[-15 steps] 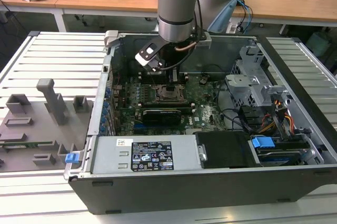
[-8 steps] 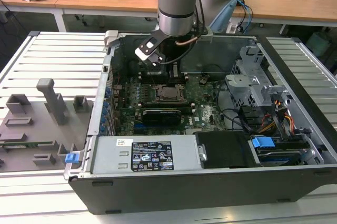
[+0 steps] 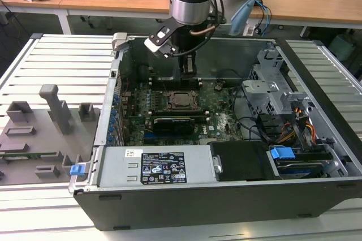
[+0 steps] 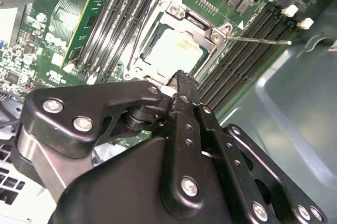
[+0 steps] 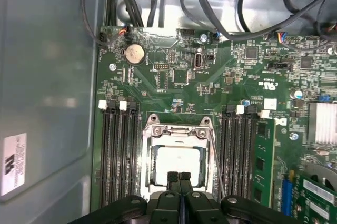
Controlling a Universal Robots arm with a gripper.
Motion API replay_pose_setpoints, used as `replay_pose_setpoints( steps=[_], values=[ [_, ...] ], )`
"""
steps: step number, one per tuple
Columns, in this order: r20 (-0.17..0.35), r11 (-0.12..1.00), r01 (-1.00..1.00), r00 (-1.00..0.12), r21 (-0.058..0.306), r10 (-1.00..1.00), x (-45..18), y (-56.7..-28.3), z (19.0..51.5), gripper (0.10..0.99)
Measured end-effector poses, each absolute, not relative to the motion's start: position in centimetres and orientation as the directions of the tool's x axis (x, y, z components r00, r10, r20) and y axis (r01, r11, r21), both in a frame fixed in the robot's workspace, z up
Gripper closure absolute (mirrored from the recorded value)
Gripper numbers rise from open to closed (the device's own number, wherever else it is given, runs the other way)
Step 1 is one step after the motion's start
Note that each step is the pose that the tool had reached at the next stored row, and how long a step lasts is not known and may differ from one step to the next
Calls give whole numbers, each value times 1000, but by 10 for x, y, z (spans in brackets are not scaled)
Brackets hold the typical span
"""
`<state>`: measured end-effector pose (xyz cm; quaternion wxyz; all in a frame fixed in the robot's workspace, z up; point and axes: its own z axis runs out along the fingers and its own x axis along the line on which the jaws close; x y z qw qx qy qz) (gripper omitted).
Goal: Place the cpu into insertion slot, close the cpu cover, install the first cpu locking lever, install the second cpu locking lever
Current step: 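Install the first cpu locking lever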
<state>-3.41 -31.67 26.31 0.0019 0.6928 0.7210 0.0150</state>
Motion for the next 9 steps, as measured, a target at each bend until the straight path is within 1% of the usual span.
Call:
replay_pose_setpoints(
  steps=[7, 8, 9],
  values=[
    [18, 43, 999, -43, 25, 999, -34, -317, 273, 980],
    [18, 53, 998, -53, 24, 998, -34, -317, 273, 980],
    [17, 92, 995, -93, 23, 996, -34, -317, 273, 980]
  ],
)
